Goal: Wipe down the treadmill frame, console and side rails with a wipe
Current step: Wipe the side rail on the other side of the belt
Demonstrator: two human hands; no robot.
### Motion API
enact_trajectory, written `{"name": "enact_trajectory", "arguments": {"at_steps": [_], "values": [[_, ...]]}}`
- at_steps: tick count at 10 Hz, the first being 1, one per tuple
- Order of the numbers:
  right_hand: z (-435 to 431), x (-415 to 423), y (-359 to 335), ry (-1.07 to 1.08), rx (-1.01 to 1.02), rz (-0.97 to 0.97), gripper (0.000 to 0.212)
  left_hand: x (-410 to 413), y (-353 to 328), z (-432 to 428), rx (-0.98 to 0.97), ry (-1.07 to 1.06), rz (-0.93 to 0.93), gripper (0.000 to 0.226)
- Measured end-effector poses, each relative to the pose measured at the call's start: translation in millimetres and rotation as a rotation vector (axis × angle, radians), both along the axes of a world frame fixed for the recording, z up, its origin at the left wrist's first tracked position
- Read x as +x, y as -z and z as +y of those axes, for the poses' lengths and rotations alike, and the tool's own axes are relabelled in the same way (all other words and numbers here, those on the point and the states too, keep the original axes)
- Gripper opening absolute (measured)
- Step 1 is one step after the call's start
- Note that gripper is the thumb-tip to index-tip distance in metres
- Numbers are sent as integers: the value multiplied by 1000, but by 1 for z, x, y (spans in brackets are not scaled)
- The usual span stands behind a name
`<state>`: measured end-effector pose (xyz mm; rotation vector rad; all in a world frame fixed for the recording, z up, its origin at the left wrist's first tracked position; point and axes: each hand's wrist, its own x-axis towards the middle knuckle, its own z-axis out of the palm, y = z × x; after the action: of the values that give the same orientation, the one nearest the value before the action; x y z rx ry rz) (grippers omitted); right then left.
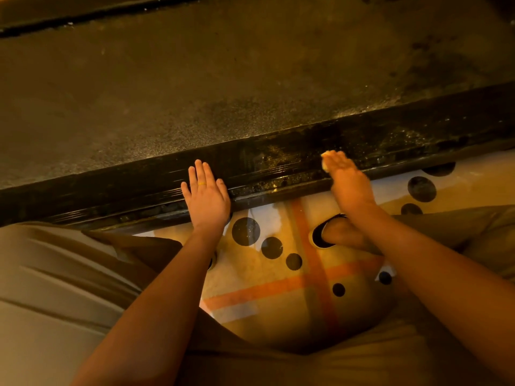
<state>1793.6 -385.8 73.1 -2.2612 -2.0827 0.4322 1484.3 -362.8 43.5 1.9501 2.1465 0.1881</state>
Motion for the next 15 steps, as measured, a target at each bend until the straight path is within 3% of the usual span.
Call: {"name": "enact_trajectory", "arguments": {"at_steps": [2, 4, 6, 7, 9, 10, 12, 14, 15], "values": [[-6, -4, 5, 88, -46, -16, 76, 0, 2, 0, 2, -6, -8, 58], [-23, -99, 11, -146, 19, 121, 61, -4, 3, 0, -3, 18, -33, 58], [-9, -170, 12, -284, -37, 170, 63, -11, 3, 3, -38, 60, -40, 58], [-8, -169, 12, -271, -46, 159, 61, -12, 3, 3, -42, 58, -38, 59], [-3, -123, 9, -42, -31, 127, 58, -10, 0, 3, -51, 54, -50, 59], [-4, -141, 7, 56, -35, 134, 63, -11, 0, 3, -64, 58, -47, 59], [-2, -144, 12, -104, -20, 114, 64, -8, -2, 2, -66, 48, -7, 59], [6, -76, 13, 100, -18, 74, 64, -8, -3, 1, -55, 52, -17, 59], [8, -96, 12, 143, -27, 121, 69, -7, -3, 2, -53, 46, -14, 59]]}}
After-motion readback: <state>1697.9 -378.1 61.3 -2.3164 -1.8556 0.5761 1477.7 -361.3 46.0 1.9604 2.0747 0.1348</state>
